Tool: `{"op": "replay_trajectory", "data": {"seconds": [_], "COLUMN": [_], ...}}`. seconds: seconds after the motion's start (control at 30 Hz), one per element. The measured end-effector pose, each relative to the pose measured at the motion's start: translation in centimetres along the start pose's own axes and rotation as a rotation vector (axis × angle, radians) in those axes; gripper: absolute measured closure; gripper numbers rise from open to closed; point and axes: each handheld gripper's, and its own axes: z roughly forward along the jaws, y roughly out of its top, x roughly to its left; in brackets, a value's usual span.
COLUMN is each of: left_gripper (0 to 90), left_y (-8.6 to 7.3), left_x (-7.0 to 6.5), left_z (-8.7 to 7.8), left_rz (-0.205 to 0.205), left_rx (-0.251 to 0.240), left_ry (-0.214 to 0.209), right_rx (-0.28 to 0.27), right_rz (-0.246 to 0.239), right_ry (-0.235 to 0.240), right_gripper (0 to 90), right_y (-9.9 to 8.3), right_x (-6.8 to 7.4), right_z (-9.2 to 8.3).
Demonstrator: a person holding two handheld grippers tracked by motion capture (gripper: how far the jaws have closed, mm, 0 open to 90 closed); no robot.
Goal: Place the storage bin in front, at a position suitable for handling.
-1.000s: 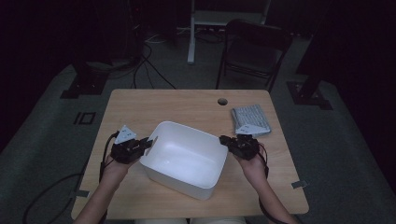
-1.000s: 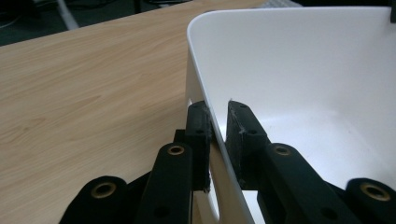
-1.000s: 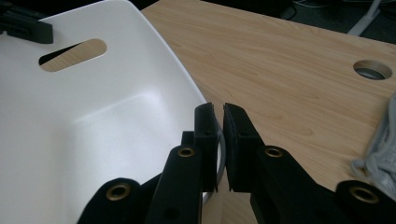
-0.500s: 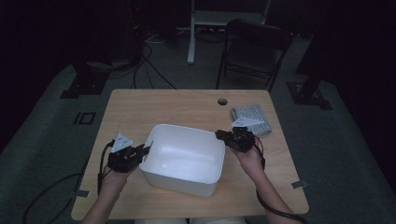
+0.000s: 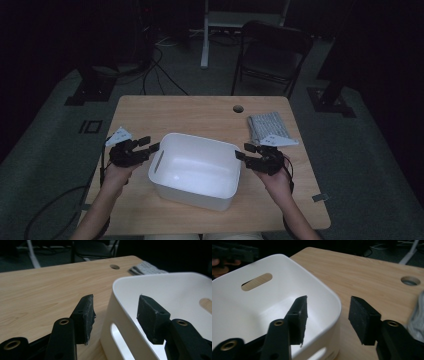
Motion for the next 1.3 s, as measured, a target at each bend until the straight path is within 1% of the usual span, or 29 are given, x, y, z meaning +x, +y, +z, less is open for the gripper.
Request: {"op": "replay_trajectory", "data": {"seconds": [0.03,0.07,0.13,0.17,0.2,0.27,0.3,0.33,0.37,0.4,0.43,0.5,0.53,0.6,0.67,0.7,0.73,0.77,0.8,0.83,0.87,0.9,0.97,1.07,1.13,1.23,1.27,1.3], "left_gripper": [43.4,40.6,40.5,40.5,40.5,41.2,42.6,42.6,46.6,48.2,48.3,52.8,55.1,60.0,63.7,67.8,68.1,68.5,70.9,71.0,74.9,77.1,77.6,78.6,79.2,80.3,80.3,80.8], "left_y": [0.2,0.5,0.9,1.1,1.4,1.7,1.7,2.0,2.1,2.1,2.1,2.0,2.0,2.1,2.1,2.2,2.1,2.1,2.1,2.1,2.2,2.2,2.2,2.1,2.0,1.9,1.7,1.6], "left_x": [0.1,0.1,0.2,0.1,0.1,0.3,0.3,0.8,0.9,1.1,1.2,1.2,1.2,1.2,1.2,1.2,1.2,1.2,1.1,1.0,0.9,0.8,0.8,0.6,0.6,0.6,0.6,0.6], "left_z": [0.4,0.8,1.7,2.1,2.4,3.2,3.2,4.1,4.5,4.8,5.1,5.5,5.7,5.9,6.1,6.2,6.3,6.4,6.4,6.5,6.5,6.5,6.4,6.2,5.9,5.6,5.2,5.1], "left_rz": [0.012,0.031,0.068,0.081,0.093,0.097,0.097,0.093,0.094,0.098,0.098,0.112,0.112,0.111,0.110,0.110,0.112,0.106,0.108,0.114,0.113,0.115,0.117,0.120,0.122,0.120,0.116,0.111], "left_rx": [-0.003,0.009,0.015,0.020,0.027,0.038,0.038,0.062,0.068,0.078,0.083,0.089,0.090,0.093,0.092,0.094,0.087,0.085,0.082,0.087,0.092,0.092,0.096,0.098,0.101,0.104,0.103,0.102], "left_ry": [-0.008,0.006,-0.028,-0.028,-0.035,-0.045,-0.045,-0.073,-0.074,-0.073,-0.080,-0.079,-0.093,-0.094,-0.095,-0.097,-0.098,-0.104,-0.104,-0.102,-0.111,-0.104,-0.099,-0.092,-0.089,-0.089,-0.084,-0.084], "right_rx": [0.002,0.003,0.010,0.009,0.009,0.002,0.002,0.002,0.000,0.002,0.004,0.016,0.018,0.024,0.025,0.029,0.028,0.036,0.046,0.048,0.054,0.055,0.056,0.060,0.064,0.068,0.070,0.082], "right_rz": [0.011,0.019,0.033,0.035,0.035,0.020,0.020,0.019,0.041,0.054,0.063,0.076,0.078,0.084,0.080,0.078,0.073,0.072,0.073,0.074,0.076,0.073,0.073,0.056,0.060,0.065,0.065,0.056], "right_ry": [-0.004,0.007,0.007,0.023,0.023,0.003,0.003,0.000,-0.010,0.000,0.000,0.023,0.022,0.025,0.018,0.018,0.017,0.016,0.022,0.021,0.017,0.008,0.002,-0.026,-0.037,-0.048,-0.052,-0.057], "right_gripper": [48.1,48.1,46.8,46.8,46.8,46.6,46.6,45.9,44.7,43.6,42.9,39.9,39.7,39.7,39.7,39.8,40.3,40.8,40.8,41.4,42.9,43.0,45.3,48.5,50.6,53.0,54.1,56.8], "right_y": [-0.3,-0.6,-1.2,-1.5,-1.5,-1.7,-1.7,-1.7,-1.9,-2.1,-2.3,-2.6,-2.8,-3.0,-3.1,-3.2,-3.3,-3.3,-3.4,-3.4,-3.5,-3.5,-3.4,-3.2,-3.0,-2.9,-2.8,-2.5], "right_x": [0.2,0.4,0.8,1.2,1.2,1.6,1.6,1.6,1.7,1.7,1.8,1.8,1.9,2.0,2.2,2.3,2.5,2.6,2.7,2.8,2.8,2.9,2.9,3.0,2.9,2.8,2.7,2.6], "right_z": [-0.3,-0.4,-0.8,-1.1,-1.1,-1.5,-1.5,-1.6,-1.8,-1.8,-1.8,-1.4,-1.3,-0.9,-0.7,-0.6,-0.5,-0.4,-0.2,-0.1,0.0,0.0,0.0,0.0,0.1,0.2,0.3,0.4]}}
